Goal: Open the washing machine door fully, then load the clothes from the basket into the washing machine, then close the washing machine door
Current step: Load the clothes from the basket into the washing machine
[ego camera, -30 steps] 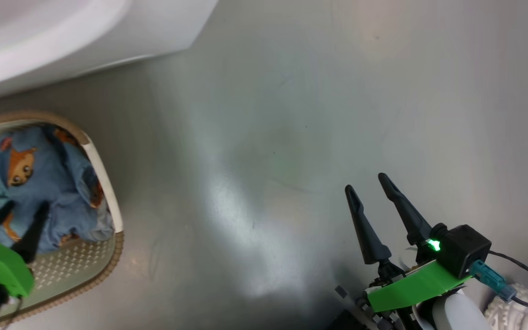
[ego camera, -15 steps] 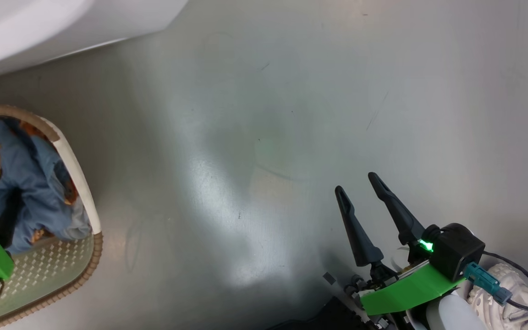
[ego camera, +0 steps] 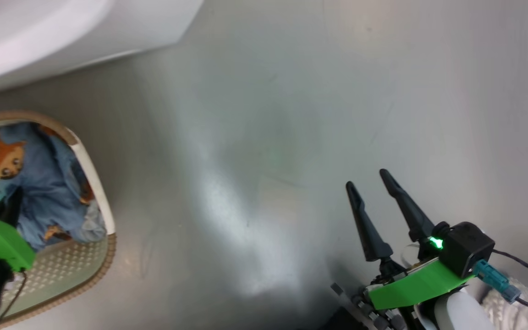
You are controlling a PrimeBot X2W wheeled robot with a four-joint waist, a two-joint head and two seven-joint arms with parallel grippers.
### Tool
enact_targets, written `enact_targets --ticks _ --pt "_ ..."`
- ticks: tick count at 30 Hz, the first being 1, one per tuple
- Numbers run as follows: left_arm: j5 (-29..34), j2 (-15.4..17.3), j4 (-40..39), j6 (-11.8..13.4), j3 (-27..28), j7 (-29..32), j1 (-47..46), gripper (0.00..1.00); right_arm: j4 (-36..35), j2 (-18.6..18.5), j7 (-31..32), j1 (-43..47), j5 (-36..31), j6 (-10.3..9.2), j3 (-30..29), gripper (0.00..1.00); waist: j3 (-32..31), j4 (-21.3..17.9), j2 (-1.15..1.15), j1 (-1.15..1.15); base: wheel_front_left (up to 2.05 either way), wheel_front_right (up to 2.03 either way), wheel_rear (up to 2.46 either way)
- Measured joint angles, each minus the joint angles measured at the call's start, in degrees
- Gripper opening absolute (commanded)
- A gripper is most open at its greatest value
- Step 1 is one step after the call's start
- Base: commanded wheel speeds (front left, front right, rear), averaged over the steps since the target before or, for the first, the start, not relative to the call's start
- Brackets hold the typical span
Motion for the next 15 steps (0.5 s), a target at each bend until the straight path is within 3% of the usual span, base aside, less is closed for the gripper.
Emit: enact_targets --ticks 4,15 --pt "0.9 -1.7 -1.7 0.0 2.0 0.0 0.6 0.0 0.6 0.0 0.0 -0.7 -1.0 0.0 -1.5 1.0 -2.5 1.3 0.0 0.0 0.0 0.0 0.0" --pt "11.0 -8.0 -7.9 0.0 16.9 -0.3 11.3 0.0 4.1 -0.1 0.0 -1.1 -3.1 0.0 -3.6 1.0 -10.6 6.0 0.0 0.0 0.0 0.0 0.0"
